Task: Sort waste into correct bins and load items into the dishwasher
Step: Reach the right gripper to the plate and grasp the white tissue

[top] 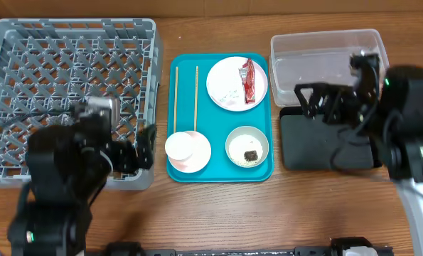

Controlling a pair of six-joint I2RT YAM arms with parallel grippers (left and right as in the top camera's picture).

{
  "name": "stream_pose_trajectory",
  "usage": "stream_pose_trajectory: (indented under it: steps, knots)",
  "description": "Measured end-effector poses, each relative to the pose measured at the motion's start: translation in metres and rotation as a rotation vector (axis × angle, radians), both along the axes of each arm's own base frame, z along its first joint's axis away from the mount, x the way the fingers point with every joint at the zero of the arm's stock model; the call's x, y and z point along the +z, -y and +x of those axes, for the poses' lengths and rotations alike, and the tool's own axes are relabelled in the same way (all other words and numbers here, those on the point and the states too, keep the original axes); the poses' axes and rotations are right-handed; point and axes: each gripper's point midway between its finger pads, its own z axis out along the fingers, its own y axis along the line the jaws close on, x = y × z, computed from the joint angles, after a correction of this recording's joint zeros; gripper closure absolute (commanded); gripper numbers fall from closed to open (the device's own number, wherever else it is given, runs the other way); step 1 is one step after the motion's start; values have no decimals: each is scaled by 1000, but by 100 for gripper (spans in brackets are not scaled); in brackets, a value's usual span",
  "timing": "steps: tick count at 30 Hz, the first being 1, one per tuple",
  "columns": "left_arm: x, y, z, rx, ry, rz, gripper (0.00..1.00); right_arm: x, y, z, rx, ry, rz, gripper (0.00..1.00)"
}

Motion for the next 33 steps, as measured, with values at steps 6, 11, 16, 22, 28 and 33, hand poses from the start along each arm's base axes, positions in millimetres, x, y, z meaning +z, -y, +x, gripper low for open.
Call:
stream_pose_trajectory:
  steps: [6, 11, 16, 22, 28, 33]
  knots:
    - [-21, 2, 23, -7, -131, -11, 0, -34, -29, 21, 125, -132, 79, 0]
    - [-46, 7, 31, -18, -244, -39, 0, -63, -62, 19, 200, -213, 41, 0]
    - [-52, 24, 37, -79, -302, -135, 0, -87, -99, 27, 240, -187, -130, 0]
    - [20, 34, 40, -136, -142, -171, 0, -112, -131, 73, 228, -108, -280, 0]
    - [111, 34, 3, -160, 133, -148, 0, -162, -140, 118, 196, -95, -309, 4]
    - [127, 34, -36, -166, 189, -142, 0, -202, -156, 135, 226, -105, -283, 16]
